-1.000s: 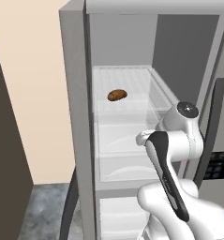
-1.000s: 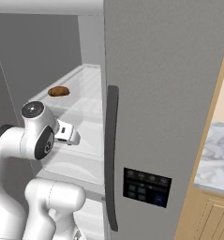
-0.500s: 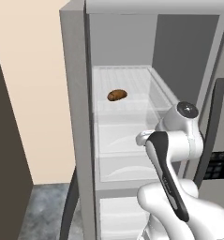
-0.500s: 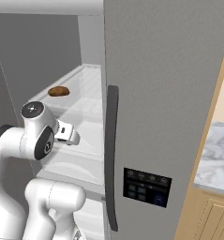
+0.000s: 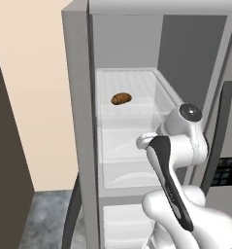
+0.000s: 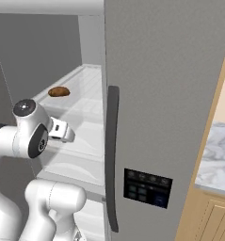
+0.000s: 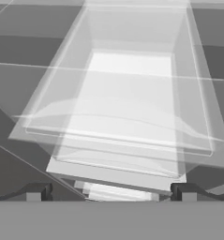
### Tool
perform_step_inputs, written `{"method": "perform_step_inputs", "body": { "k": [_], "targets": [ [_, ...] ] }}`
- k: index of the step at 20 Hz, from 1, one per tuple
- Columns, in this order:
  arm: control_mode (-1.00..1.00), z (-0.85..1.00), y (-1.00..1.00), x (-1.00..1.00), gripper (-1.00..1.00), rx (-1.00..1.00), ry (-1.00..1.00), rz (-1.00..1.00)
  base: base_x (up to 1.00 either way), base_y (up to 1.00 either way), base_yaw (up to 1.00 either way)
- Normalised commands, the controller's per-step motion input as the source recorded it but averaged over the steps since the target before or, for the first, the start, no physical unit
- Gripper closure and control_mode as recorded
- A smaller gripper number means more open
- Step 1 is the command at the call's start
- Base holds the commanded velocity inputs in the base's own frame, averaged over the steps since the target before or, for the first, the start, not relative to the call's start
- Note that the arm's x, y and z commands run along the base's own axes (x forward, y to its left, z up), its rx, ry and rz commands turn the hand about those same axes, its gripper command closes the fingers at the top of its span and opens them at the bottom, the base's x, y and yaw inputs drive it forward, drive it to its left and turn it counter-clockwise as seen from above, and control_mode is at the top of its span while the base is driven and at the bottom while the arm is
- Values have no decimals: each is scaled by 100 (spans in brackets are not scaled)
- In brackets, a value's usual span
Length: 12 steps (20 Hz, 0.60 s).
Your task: Take the cheese, chicken drumstick, and potato from the fridge and place them on the plate on the dining counter to create an appetizer plate.
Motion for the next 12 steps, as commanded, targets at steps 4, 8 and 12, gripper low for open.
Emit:
{"method": "perform_step_inputs", "body": {
  "k": [4, 8, 12],
  "targets": [
    [-100, 33, 20, 0, -100, 1, -3, 0, 0, 0, 0],
    [-100, 28, 26, 7, -100, 2, 0, -4, 0, 0, 0],
    [-100, 26, 10, 14, -100, 5, 0, -5, 0, 0, 0]
  ]
}}
